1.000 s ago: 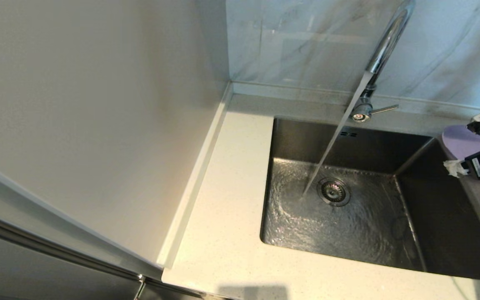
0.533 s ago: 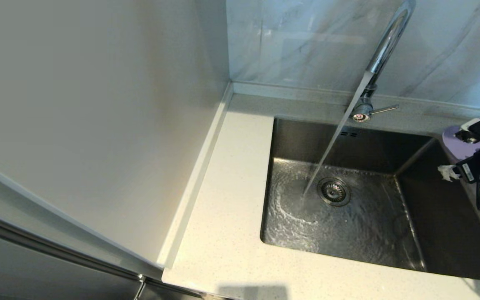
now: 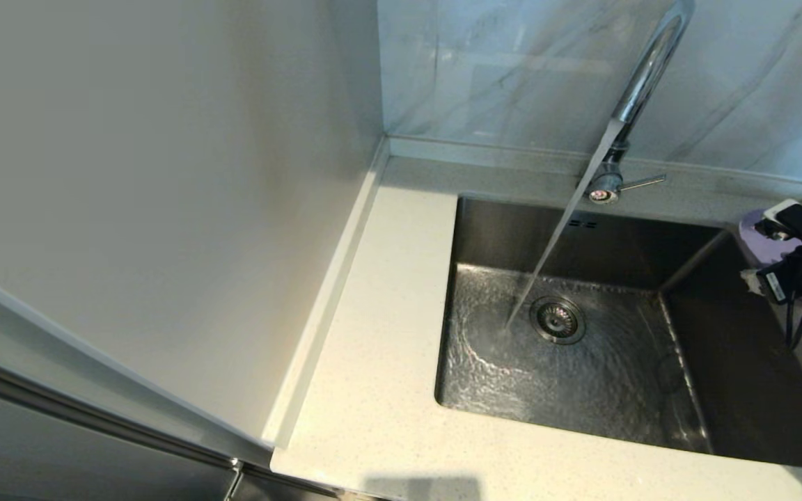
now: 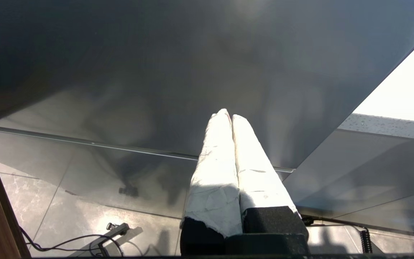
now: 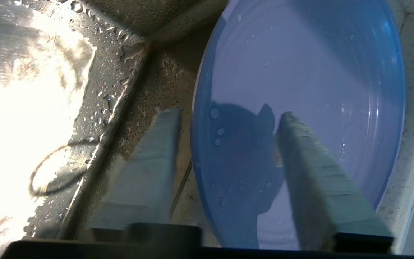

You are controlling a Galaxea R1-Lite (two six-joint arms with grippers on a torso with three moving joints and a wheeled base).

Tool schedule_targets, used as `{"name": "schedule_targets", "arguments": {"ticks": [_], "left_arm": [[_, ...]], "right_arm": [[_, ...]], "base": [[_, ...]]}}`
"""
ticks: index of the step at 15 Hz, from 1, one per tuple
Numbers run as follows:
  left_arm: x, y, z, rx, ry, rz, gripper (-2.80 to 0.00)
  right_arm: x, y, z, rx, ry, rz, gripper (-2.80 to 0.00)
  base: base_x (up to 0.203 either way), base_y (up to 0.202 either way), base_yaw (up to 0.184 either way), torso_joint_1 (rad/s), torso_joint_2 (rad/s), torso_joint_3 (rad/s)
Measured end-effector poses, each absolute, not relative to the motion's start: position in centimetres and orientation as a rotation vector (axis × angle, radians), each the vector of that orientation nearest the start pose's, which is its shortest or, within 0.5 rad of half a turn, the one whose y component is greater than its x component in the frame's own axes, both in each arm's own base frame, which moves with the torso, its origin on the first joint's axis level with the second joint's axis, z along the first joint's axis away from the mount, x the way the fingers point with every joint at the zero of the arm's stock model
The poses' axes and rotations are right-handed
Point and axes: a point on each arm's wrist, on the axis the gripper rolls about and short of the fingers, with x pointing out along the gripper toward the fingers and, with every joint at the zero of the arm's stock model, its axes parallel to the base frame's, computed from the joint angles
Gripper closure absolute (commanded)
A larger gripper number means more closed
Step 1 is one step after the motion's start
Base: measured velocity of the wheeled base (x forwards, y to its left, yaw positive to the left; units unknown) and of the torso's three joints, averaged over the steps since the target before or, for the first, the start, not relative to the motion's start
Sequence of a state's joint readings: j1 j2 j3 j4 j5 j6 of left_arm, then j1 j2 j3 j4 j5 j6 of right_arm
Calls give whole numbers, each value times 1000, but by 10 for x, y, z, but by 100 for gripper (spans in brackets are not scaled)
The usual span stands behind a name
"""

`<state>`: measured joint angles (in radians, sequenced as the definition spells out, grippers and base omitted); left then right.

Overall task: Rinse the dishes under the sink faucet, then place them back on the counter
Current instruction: Pick up the plate, then rinse the plate

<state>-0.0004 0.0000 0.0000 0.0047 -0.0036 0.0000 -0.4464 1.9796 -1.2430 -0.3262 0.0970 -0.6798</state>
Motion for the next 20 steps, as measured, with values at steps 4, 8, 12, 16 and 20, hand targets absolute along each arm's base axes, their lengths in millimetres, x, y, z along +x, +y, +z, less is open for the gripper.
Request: {"name": "schedule_targets", "arguments": {"ticks": [4,8,12,16,20], "left_arm": [[-23,0,75,0,4,-3,0],[-23,0,75,0,5,-4,0],[-23,0,75,0,5,-4,0],[-23,0,75,0,5,-4,0],[-23,0,75,0,5,-4,0]], "right_arm": [[358,-167,175,-559,483,-193,0],[361,-165,178,-570,452,-198,0],[367,-157,191,-604,346,-214,0],[356,-148,210,-607,294,-220,0],[325,-131,230,-531,252,-204,0]], "base": [[0,0,0,0,0,0],[0,0,0,0,0,0],[0,0,0,0,0,0],[0,0,0,0,0,0],[0,0,0,0,0,0]]}}
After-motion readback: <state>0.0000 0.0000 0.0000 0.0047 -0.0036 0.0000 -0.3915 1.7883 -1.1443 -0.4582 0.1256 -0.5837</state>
